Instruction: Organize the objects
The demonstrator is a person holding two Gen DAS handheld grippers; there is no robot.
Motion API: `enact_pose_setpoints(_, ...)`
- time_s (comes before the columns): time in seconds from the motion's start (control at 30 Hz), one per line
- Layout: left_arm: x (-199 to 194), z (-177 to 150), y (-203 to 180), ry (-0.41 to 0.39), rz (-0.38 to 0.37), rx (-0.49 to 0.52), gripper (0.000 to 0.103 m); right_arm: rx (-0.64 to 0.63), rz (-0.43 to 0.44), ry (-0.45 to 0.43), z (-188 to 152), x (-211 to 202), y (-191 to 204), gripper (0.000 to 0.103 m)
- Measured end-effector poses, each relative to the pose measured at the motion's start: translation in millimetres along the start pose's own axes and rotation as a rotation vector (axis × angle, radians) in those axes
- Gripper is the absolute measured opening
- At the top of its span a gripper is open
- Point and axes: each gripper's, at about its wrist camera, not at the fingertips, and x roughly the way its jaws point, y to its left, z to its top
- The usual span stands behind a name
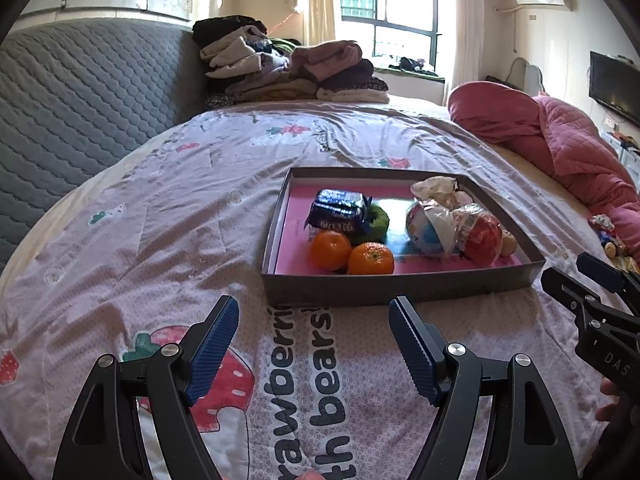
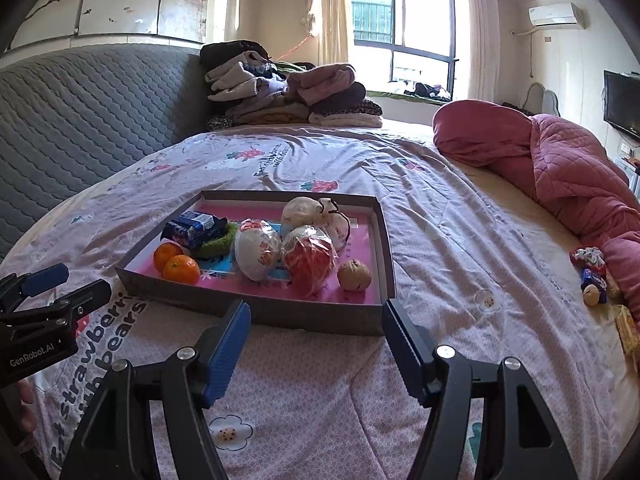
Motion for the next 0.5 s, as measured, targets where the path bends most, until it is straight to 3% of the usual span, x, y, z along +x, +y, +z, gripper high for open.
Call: enact_pose_setpoints(0.5,17,-11,-1,0.032,0.004,0.010,0.078,0.025,-0.024,0.046,-15,16,-8,0.067)
